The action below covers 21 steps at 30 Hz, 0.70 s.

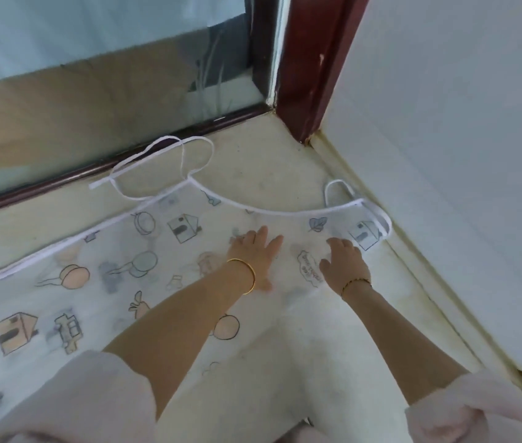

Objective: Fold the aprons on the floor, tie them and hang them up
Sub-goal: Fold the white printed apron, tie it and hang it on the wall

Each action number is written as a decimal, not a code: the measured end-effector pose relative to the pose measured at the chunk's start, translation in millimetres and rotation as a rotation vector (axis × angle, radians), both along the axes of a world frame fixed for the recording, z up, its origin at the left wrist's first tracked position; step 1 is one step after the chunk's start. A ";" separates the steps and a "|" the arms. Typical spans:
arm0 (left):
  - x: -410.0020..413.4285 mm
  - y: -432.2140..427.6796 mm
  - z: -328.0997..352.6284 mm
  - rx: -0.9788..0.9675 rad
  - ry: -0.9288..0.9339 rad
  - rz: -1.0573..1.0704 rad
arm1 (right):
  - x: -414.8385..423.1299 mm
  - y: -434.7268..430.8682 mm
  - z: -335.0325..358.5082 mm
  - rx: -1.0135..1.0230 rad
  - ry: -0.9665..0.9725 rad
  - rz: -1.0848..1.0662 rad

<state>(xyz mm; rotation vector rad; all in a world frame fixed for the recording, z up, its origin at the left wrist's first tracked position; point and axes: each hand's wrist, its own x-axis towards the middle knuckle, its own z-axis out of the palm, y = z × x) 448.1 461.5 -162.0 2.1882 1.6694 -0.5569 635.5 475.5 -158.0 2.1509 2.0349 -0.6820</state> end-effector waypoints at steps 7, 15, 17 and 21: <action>51.2 46.0 16.1 0.133 -0.044 0.049 | 54.7 23.7 6.0 0.187 0.092 -0.376; 122.2 102.8 0.4 0.112 -0.218 0.060 | 64.4 32.2 -2.7 0.184 0.498 -0.838; 132.7 113.9 0.4 0.120 -0.213 0.088 | 66.7 34.2 -3.0 0.177 0.661 -1.001; 145.2 132.7 2.8 -0.020 -0.231 0.243 | 66.7 33.4 -3.9 0.151 0.891 -1.127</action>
